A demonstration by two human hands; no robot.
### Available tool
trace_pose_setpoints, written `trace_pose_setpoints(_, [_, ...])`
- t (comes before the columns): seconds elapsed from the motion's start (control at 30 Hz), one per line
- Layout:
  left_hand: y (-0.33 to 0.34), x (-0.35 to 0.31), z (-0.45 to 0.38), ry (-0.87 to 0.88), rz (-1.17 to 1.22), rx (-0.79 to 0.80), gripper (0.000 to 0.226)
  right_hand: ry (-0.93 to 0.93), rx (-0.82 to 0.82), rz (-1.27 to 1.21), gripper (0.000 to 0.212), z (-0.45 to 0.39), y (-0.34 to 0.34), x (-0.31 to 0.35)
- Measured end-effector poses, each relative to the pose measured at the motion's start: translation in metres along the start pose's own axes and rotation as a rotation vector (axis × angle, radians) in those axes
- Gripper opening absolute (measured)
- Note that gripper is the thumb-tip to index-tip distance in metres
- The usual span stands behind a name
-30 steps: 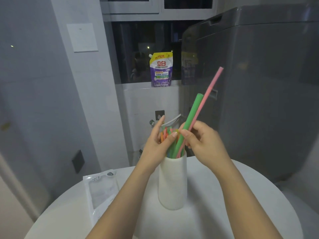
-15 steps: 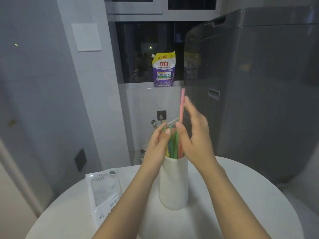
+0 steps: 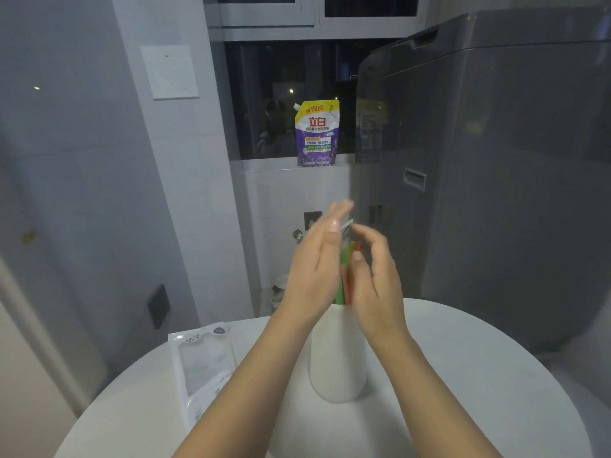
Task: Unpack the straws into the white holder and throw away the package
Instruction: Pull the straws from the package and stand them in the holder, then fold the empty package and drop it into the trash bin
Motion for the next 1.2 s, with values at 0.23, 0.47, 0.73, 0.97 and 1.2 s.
trace_pose_setpoints(0.23, [-0.003,0.011,0.008,0.207,-0.487,0.239,0.048,0.043,-0.102,-0.123,0.028,0.007,-0.002,-0.017])
trace_pose_setpoints(0.47, [-0.007,0.014,0.011,0.191,-0.574,0.417,0.057,0.119,0.069,-0.107,0.04,0.004,-0.001,-0.027])
trace_pose_setpoints(0.73, [-0.018,0.011,0.017,0.103,-0.374,0.176,0.054,-0.017,-0.032,0.084,0.046,0.008,-0.001,-0.017])
trace_pose_setpoints(0.97, [-0.056,0.014,0.071,-0.227,-0.421,-0.058,0.036,-0.407,-0.134,0.337,0.039,0.041,0.014,0.009])
trace_pose_setpoints(1.2, [-0.111,0.043,0.158,-0.902,-0.639,0.24,0.052,-0.088,0.467,0.58,0.036,0.096,0.056,-0.02])
Point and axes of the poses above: each hand's wrist, its own z-axis away from the middle knuckle, its own y-axis out of the palm, x = y × z, the point moved 1 cm from there along -z, towards the middle knuckle, and after that the axes turned 14 degrees about y, right-handed, at the moved point
